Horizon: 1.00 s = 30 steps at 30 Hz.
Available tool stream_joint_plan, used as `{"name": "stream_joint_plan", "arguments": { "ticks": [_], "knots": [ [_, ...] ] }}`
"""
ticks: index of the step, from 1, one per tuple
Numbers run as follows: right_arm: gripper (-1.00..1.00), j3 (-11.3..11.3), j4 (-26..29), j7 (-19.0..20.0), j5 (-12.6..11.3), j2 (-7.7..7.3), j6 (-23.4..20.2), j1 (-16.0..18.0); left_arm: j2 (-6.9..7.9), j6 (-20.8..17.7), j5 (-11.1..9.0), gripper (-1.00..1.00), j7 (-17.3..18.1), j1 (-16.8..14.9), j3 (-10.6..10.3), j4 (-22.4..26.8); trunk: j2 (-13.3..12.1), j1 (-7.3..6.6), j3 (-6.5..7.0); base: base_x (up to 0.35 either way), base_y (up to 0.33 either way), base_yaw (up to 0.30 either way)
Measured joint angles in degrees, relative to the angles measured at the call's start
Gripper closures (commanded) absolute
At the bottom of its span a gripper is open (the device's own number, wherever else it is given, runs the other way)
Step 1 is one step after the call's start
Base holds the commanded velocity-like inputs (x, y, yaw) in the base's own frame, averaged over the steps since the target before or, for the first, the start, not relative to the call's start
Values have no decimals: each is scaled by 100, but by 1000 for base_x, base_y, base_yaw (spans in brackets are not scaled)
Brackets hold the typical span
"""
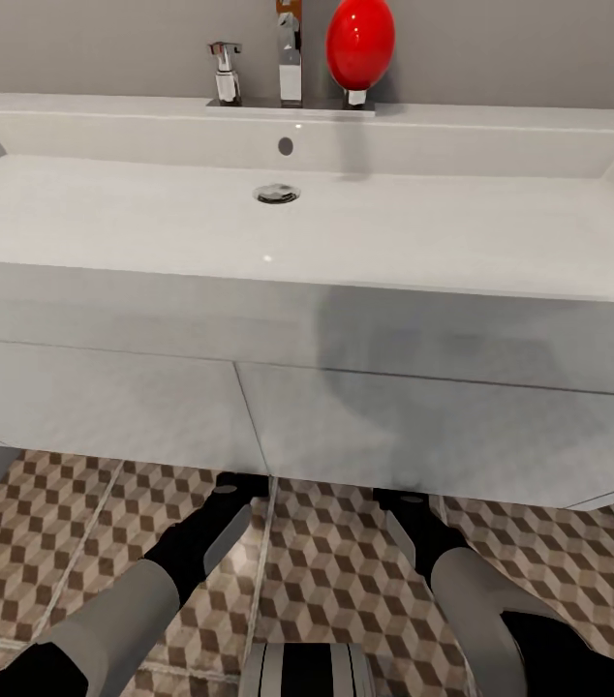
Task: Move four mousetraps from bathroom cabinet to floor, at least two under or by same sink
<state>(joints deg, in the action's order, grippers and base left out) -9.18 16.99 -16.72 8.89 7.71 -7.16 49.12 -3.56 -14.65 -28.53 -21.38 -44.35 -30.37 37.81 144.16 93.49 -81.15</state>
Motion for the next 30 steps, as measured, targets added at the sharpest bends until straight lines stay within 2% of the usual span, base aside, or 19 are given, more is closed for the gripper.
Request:
{"name": "stream_joint_plan", "arguments": {
  "ticks": [14,18,24,30],
  "knots": [
    [100,-12,3,18,-3,3,1,-1,-1,4,-9,100,5,-70,-6,-3,0,0,0,0,0,-1],
    [100,2,-256,19,1,-1,-7,132,1,5,-9,100,6,-70,-8,-11,0,1,2,0,0,-123],
    [100,3,-255,18,1,-1,-6,133,-1,4,-10,100,5,-68,-9,3,0,1,2,0,0,-19],
    [100,-1,-179,18,-1,-2,-7,130,0,5,-34,100,-2,-68,-3,-95,0,1,23,0,0,-168]
  ]
}}
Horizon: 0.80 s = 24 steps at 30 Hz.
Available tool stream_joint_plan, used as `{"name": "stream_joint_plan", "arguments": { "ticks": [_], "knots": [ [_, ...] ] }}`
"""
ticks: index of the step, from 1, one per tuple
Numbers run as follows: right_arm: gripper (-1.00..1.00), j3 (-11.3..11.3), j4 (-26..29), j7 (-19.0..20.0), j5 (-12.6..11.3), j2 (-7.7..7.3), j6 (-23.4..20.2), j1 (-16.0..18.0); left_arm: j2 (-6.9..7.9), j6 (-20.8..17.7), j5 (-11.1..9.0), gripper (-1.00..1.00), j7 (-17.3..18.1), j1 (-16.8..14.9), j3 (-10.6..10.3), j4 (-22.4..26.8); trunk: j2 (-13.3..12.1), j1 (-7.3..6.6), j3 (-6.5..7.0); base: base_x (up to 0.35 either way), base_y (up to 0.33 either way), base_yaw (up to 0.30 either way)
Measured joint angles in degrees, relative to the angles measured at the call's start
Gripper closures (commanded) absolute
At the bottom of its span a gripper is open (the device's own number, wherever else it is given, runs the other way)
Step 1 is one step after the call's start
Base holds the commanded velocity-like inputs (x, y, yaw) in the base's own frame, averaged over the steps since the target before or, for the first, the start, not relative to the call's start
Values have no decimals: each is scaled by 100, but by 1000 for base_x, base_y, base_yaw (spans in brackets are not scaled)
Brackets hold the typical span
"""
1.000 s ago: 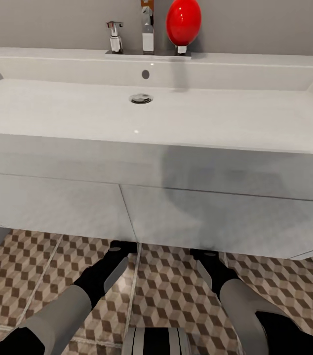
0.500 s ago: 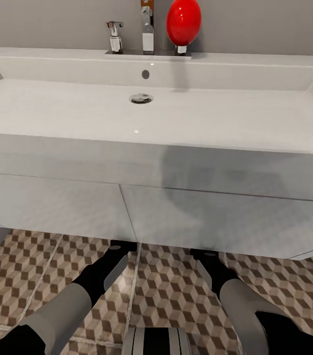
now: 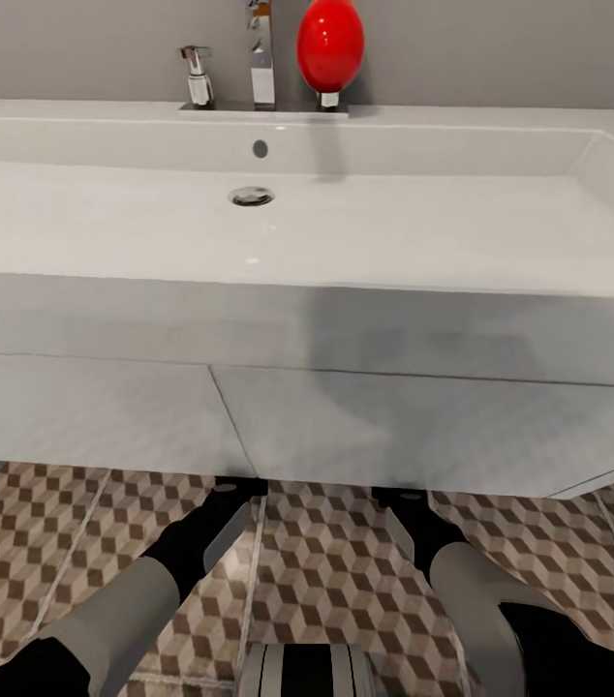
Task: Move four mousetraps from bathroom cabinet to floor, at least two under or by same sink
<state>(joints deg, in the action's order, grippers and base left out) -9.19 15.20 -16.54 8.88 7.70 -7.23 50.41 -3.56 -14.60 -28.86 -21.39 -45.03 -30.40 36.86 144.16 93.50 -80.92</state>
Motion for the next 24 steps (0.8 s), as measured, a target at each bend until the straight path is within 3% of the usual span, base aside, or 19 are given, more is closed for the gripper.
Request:
{"name": "stream_joint_plan", "arguments": {
  "ticks": [24],
  "knots": [
    [100,-12,28,0,0,9,2,-1,0,-10,-5,100,0,2,-1,-54,0,0,21,0,0,-25]
  ]
}}
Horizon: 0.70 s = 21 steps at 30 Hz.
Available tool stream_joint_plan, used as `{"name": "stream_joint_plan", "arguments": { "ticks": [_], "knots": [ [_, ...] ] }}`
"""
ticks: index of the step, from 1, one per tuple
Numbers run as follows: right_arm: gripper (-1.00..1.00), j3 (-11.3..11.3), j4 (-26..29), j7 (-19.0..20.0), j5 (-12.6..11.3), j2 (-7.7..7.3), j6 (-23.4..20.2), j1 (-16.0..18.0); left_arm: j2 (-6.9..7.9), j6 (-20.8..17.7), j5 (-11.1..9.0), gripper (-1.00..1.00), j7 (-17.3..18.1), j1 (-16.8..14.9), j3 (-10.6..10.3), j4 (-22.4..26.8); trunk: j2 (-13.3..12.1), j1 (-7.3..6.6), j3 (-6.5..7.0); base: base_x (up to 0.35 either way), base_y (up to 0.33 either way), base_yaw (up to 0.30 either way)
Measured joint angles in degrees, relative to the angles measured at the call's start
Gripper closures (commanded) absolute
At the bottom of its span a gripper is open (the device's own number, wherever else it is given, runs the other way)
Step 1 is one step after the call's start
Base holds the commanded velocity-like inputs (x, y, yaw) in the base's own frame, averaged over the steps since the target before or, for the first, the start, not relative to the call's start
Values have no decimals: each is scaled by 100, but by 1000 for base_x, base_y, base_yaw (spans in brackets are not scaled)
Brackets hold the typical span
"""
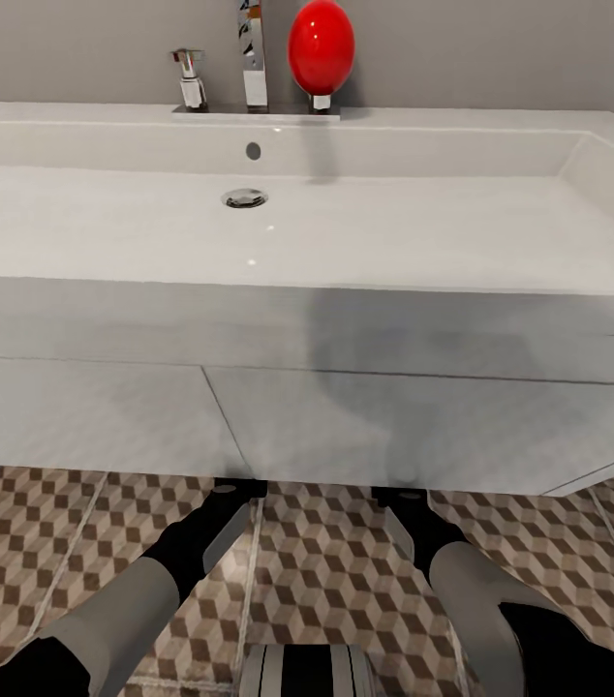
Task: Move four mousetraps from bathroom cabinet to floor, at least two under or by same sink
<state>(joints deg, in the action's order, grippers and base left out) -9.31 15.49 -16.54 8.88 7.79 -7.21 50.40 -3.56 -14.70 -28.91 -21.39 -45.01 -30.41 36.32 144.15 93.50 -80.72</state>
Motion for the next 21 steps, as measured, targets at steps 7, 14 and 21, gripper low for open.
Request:
{"name": "stream_joint_plan", "arguments": {
  "ticks": [7,14,21],
  "knots": [
    [100,-1,28,1,-12,6,22,-1,-1,2,7,100,0,0,2,-59,0,0,15,0,0,-84],
    [100,-21,34,1,-16,10,23,0,-1,0,8,100,0,1,4,-78,0,0,24,0,0,-23],
    [100,-4,59,2,-13,25,22,-8,-9,2,11,100,0,-1,3,-113,0,0,32,0,0,-64]
  ]
}}
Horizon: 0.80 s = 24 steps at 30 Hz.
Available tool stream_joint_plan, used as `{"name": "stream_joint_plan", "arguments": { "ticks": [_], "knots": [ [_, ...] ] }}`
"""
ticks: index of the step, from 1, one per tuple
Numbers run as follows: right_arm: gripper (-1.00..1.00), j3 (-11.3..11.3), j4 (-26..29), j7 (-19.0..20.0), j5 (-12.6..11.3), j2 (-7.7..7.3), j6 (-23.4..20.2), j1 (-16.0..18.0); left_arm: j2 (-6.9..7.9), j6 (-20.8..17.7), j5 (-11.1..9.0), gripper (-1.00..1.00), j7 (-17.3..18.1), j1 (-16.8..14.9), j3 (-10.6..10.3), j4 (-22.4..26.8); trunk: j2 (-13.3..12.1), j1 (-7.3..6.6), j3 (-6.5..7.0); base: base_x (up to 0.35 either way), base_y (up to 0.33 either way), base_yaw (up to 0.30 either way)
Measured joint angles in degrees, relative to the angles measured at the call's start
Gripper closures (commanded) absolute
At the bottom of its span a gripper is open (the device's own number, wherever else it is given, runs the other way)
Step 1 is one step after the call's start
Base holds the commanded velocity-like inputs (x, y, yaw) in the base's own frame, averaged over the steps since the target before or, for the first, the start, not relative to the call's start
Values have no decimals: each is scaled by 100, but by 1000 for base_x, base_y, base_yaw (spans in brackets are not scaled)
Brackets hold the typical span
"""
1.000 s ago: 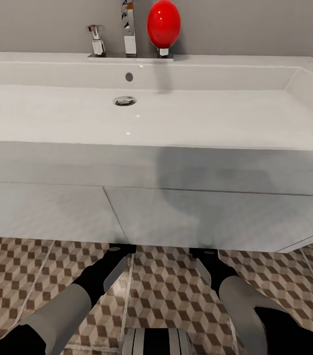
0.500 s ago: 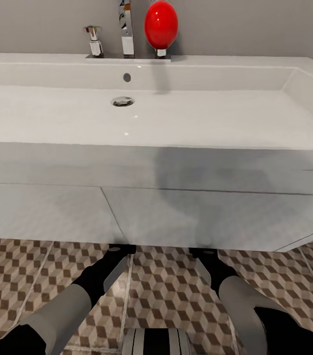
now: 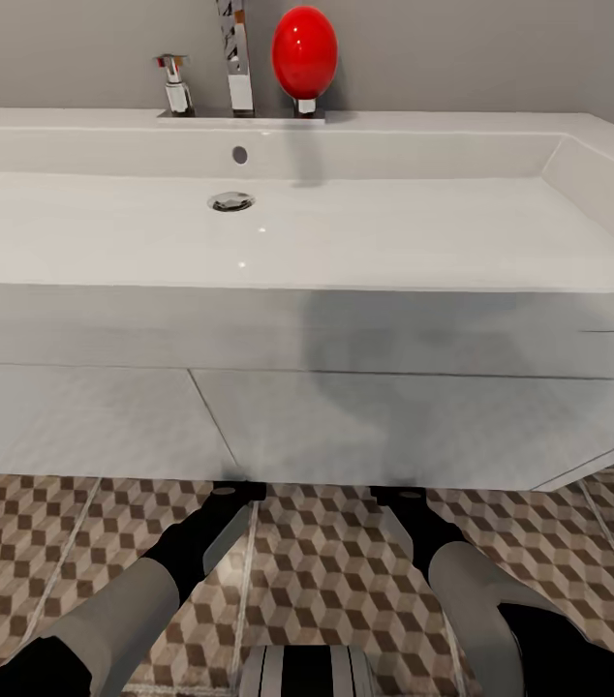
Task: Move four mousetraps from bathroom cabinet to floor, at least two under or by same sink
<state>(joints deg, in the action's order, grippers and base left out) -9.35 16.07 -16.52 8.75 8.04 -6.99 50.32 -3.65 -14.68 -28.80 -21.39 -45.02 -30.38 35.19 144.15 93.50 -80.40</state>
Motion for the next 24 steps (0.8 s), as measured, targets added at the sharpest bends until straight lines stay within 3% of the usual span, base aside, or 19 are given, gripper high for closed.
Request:
{"name": "stream_joint_plan", "arguments": {
  "ticks": [24],
  "knots": [
    [100,13,-1,-2,36,22,115,1,69,27,-21,100,11,44,14,46,0,1,14,0,0,-14]
  ]
}}
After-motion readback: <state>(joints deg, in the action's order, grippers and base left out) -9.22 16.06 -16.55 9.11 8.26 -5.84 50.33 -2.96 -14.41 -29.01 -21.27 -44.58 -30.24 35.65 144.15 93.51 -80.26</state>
